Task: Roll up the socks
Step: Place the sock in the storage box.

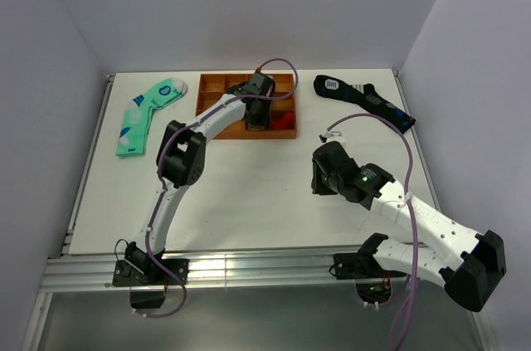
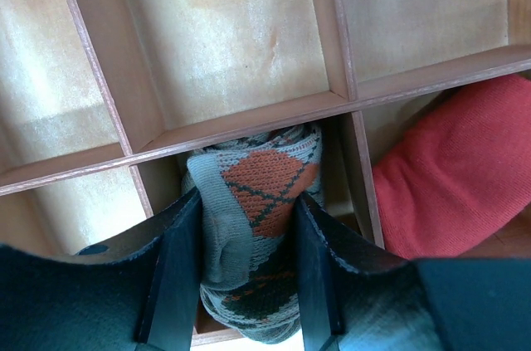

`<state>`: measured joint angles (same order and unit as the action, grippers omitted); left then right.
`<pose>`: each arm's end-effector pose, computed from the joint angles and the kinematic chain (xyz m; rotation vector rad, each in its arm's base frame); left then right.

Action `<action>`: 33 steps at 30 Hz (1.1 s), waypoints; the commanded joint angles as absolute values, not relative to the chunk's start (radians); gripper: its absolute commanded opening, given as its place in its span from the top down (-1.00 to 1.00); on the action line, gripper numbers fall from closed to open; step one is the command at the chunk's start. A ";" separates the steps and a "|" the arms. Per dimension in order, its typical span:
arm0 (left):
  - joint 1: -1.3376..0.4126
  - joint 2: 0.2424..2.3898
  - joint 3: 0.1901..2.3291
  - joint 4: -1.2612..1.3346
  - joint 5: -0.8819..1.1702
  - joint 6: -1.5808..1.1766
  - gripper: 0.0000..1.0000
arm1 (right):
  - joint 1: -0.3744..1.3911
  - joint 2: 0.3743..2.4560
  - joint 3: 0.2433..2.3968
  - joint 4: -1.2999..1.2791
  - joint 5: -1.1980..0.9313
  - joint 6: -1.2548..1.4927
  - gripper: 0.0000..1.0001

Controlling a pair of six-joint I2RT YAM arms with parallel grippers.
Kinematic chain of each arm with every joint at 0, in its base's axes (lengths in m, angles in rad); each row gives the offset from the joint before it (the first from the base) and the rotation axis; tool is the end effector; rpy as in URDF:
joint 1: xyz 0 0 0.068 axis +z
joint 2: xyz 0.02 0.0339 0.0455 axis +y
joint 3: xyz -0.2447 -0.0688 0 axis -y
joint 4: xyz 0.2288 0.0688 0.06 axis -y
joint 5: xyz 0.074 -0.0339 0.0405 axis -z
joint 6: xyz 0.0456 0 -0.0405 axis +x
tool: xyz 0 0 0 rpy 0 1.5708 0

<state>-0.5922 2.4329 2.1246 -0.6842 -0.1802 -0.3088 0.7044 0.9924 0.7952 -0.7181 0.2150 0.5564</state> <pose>0.4252 -0.2762 0.1610 0.2914 2.5268 -0.1225 0.1546 0.1186 0.2384 -0.0925 2.4759 0.2804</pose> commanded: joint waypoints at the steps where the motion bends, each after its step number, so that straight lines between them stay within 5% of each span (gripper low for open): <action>1: -0.594 2.476 2.059 -0.924 -0.121 -0.324 0.06 | 0.712 0.986 0.796 -0.690 0.221 0.561 0.36; 33: -0.560 2.467 2.097 -0.884 -0.236 -0.451 -0.02 | 0.712 0.992 0.793 -0.686 0.229 0.560 0.36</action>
<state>-0.5674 2.4248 2.1338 -0.7158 -0.1589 -0.4397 0.7044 0.9924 0.7944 -0.7177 0.2157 0.5568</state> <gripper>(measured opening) 0.492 0.322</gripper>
